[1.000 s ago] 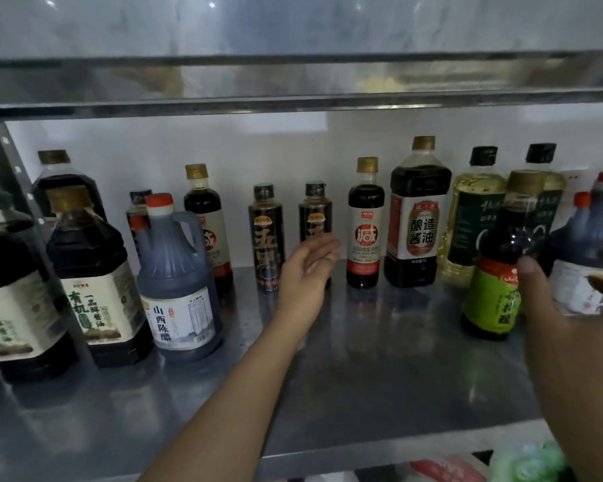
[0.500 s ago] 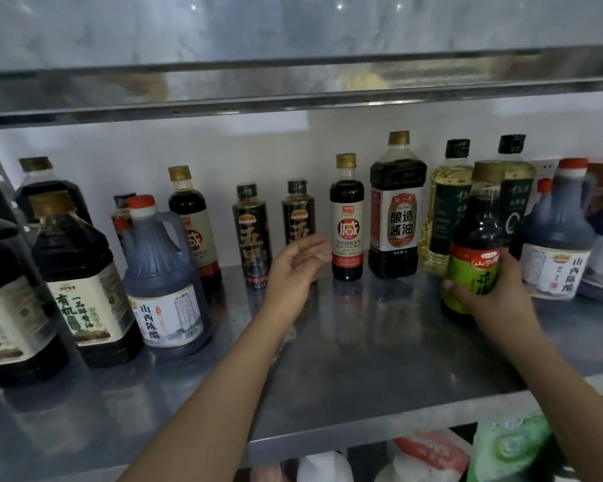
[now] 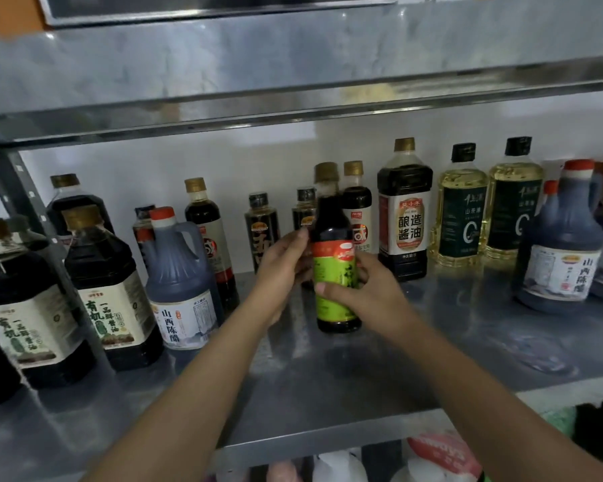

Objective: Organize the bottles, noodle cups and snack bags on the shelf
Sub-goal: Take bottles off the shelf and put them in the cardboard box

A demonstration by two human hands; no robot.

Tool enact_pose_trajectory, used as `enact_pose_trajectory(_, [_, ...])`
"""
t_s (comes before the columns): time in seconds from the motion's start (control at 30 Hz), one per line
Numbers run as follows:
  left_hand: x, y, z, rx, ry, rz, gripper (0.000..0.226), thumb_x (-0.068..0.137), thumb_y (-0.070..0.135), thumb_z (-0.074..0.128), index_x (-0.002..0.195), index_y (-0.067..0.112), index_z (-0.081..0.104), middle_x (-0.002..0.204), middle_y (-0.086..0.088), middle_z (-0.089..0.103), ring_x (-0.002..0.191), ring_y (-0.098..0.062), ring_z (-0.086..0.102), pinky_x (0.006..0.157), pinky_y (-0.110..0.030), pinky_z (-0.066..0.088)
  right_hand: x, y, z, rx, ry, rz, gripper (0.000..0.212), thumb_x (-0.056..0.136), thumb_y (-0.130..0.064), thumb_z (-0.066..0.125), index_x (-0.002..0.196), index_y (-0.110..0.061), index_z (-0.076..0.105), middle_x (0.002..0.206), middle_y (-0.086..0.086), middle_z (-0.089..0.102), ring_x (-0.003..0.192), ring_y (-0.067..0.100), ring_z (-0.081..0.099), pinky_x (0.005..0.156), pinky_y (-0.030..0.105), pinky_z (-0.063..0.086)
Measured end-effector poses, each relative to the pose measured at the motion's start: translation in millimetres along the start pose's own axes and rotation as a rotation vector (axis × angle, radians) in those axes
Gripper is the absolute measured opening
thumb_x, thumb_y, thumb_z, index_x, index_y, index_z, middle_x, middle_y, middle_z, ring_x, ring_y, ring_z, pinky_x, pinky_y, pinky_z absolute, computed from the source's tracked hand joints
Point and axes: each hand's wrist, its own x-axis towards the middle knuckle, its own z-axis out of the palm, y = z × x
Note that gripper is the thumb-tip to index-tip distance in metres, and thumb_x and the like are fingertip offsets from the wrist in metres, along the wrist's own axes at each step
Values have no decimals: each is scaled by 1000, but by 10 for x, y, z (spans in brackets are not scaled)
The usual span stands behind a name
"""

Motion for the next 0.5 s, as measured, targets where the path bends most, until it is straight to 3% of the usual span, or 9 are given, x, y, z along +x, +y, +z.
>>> enact_pose_trajectory(0.03, [-9,-9,-48,7,5,-4,53,92,50,59,129,12,62,119,-9,72,113,-26,67,101,-44,53,13,22,83,3,-13,-1,48,78,-16,84,102,-42,51,100,-19,65,83,-16,63,71,6,50])
enact_pose_trajectory(0.1, [-28,-37,-125,47,9,3,59,86,55,67,130,16,62,124,-7,70,115,-23,67,102,-44,52,27,86,218,1,-11,12,48,79,-22,84,104,-45,49,102,-22,63,86,-16,61,75,9,49])
enact_pose_trajectory(0.23, [-63,-137,-186,54,-26,16,54,78,32,82,125,15,64,115,-4,74,110,-21,70,92,-35,57,-17,179,326,17,13,14,48,80,-28,82,104,-53,49,107,-25,63,95,-15,59,79,12,46])
enact_pose_trajectory(0.4, [-80,-171,-207,-13,-34,53,41,70,28,75,110,21,69,104,0,77,101,-17,73,87,-32,59,-47,261,321,36,-25,-16,51,73,-52,75,116,-57,49,118,-20,66,111,-4,62,92,22,52])
enact_pose_trajectory(0.5, [-99,-177,-207,-10,-1,61,45,70,29,75,113,18,69,109,-4,76,102,-19,72,88,-34,58,-41,290,307,167,-48,-20,39,85,-30,72,117,-45,54,113,-17,70,105,-5,65,85,17,54])
